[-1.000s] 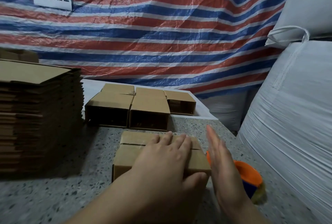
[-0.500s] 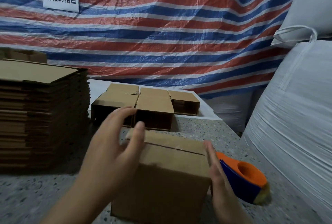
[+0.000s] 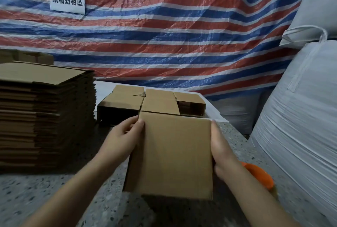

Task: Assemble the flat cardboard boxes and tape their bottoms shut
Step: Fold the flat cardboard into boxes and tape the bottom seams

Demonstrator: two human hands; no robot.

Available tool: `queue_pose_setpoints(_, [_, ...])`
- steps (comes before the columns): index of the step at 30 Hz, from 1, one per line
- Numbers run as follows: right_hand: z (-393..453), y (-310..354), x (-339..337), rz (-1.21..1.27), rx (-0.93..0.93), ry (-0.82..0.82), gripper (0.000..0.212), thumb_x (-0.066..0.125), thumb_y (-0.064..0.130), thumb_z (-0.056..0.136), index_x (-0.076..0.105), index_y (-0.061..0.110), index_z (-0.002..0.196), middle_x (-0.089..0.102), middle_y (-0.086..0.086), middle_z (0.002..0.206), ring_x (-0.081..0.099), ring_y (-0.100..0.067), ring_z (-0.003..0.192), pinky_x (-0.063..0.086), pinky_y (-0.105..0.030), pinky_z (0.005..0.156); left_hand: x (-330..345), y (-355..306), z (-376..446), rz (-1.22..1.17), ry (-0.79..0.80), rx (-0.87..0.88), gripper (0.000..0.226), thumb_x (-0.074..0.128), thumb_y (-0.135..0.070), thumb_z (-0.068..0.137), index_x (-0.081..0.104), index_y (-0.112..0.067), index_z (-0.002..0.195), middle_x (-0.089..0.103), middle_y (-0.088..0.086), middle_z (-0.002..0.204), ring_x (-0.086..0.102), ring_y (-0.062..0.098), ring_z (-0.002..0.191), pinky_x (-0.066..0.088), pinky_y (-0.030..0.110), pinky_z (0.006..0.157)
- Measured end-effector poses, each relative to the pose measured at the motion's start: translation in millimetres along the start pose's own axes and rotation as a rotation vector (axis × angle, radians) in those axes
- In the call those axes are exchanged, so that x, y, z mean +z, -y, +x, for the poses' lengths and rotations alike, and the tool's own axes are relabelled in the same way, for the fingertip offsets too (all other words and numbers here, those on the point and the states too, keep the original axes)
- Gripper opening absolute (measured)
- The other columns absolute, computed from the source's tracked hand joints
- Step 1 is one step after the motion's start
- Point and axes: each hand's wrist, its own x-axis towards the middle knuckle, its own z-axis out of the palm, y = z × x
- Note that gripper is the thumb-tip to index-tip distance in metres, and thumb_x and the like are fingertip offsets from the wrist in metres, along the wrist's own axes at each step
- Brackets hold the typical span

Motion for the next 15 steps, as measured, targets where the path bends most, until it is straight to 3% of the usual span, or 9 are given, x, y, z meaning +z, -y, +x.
queue_pose_setpoints(3, [35.5,9.2,11.1,-0.079,0.156,-0.08,0.046,0.043,0.054,0.102,0.072,0.018,0.105,0.075,-0.008,0.095,0.07,-0.029,0.093,0.056,-0.042,0.083,13.1,12.7,35.5,0.062,0.023,-0.145,0.042,0.049,-0.05,0.098,0.06,-0.026,0.13,0.064,-0.006,0.11,0.059,0.014,0.101,0.047,0.03,0.077])
queue_pose_setpoints(6, [59.3,-12.5,6.6,-0.211,0.222,-0.151,0.043,0.039,0.042,0.107,0.063,0.008,0.117,0.068,-0.016,0.108,0.065,-0.031,0.102,0.053,-0.043,0.095,27.3,29.4,46.9,0.151,0.034,-0.345,0.049,0.047,-0.051,0.099,0.061,-0.013,0.128,0.063,0.006,0.102,0.059,0.022,0.09,0.046,0.031,0.07])
queue_pose_setpoints(8, [64.3,-25.2,5.7,-0.192,0.227,-0.115,0.041,0.035,0.038,0.108,0.062,0.006,0.106,0.067,-0.017,0.1,0.065,-0.031,0.094,0.054,-0.04,0.085,30.5,35.7,47.4,0.128,0.021,-0.424,0.053,0.046,-0.055,0.097,0.063,-0.01,0.121,0.063,0.009,0.098,0.058,0.021,0.081,0.043,0.029,0.062])
queue_pose_setpoints(10, [71.0,-26.2,6.3,-0.119,0.252,-0.16,0.044,0.034,0.04,0.108,0.061,0.007,0.097,0.068,-0.014,0.085,0.064,-0.029,0.079,0.053,-0.035,0.067,27.1,40.7,49.2,0.111,0.019,-0.433,0.055,0.041,-0.057,0.098,0.062,-0.01,0.118,0.064,0.01,0.1,0.06,0.023,0.084,0.045,0.03,0.064])
queue_pose_setpoints(13, [56.3,-29.6,-7.3,-0.069,0.245,-0.179,0.055,0.033,0.053,0.105,0.058,0.007,0.122,0.071,-0.017,0.107,0.067,-0.026,0.081,0.05,-0.031,0.055,16.6,41.8,41.5,0.152,-0.005,-0.396,0.051,0.038,-0.055,0.1,0.056,-0.014,0.125,0.061,0.006,0.098,0.061,0.022,0.086,0.047,0.029,0.065])
queue_pose_setpoints(15, [38.8,-38.3,-15.7,-0.112,0.245,-0.125,0.05,0.037,0.051,0.104,0.062,0.01,0.117,0.075,-0.012,0.103,0.072,-0.024,0.077,0.053,-0.027,0.053,13.6,44.3,27.2,0.217,-0.029,-0.34,0.048,0.039,-0.054,0.1,0.054,-0.019,0.128,0.059,0.0,0.1,0.06,0.02,0.091,0.049,0.031,0.073])
